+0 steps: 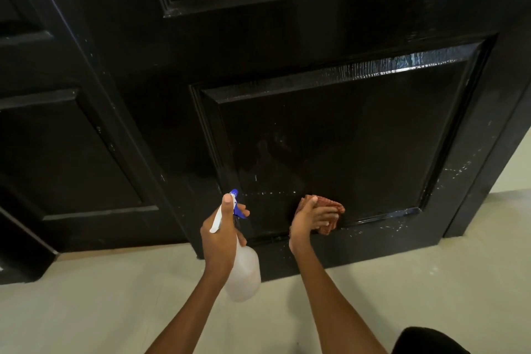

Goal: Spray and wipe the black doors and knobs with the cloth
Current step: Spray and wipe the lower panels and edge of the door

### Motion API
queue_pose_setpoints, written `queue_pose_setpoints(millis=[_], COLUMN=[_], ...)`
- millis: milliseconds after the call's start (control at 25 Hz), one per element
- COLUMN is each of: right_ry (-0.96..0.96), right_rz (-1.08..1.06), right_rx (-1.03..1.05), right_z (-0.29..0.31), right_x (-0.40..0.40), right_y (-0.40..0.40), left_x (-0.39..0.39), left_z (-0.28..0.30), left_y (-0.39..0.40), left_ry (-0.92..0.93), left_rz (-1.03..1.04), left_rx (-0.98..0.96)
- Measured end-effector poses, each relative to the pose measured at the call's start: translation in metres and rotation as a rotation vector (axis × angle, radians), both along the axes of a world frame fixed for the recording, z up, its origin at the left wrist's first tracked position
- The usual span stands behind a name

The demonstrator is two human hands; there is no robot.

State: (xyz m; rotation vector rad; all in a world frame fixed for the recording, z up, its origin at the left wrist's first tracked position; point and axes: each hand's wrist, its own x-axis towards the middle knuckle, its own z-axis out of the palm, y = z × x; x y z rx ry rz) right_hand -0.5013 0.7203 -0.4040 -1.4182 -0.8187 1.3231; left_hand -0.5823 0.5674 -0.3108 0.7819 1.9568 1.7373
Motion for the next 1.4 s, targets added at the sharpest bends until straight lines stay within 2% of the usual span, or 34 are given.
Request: queue_pose_setpoints(millis=[120,280,400,480,560,640,760,880,1000,1120,1200,1280,1400], right_ry=[-0.217,-0.689,-1.12,-1.375,-1.561,-1.69,-1.862,-1.86,-1.788,-1.59,-1.37,-1.224,-1.194], right_rz=[0.148,0.241,0.259,0.378,0.642,0.894,1.131,1.18,1.011,0.649,0.277,0.015,-0.066], right_rx=[0.337,1.002,1.403,1.615,1.695,1.66,1.561,1.488,1.575,1.572,1.482,1.368,1.337], right_z=[0.052,0.106,0.106,0.072,0.024,-0.025,-0.085,-0.112,-0.093,-0.018,0.05,0.097,0.115], right_x=[-0.023,-0.024,0.0,0.023,0.051,0.075,0.09,0.092,0.092,0.082,0.073,0.073,0.071], right_y=[-0.016,0.001,0.032,0.049,0.06,0.066,0.063,0.06,0.061,0.063,0.071,0.081,0.084], left_x=[-0.004,-0.005,-0.002,0.002,0.004,0.004,0.005,0.005,0.01,0.014,0.016,0.014,0.008], left_z=[0.003,0.012,0.016,0.015,0.013,0.008,-0.003,-0.014,-0.018,-0.015,-0.009,-0.003,0.006], left_y=[-0.002,-0.002,0.001,0.001,0.001,0.001,0.0,-0.003,-0.006,-0.006,-0.005,-0.003,-0.002], left_ry=[0.011,-0.036,-0.049,-0.053,-0.048,-0.041,-0.031,-0.05,-0.085,-0.097,-0.108,-0.103,-0.094], left_rz=[0.047,0.103,0.1,0.101,0.106,0.101,0.105,0.127,0.133,0.118,0.122,0.106,0.094], left_rx=[0.0,0.05,0.065,0.072,0.066,0.046,-0.001,-0.032,-0.032,-0.013,0.0,0.015,0.009])
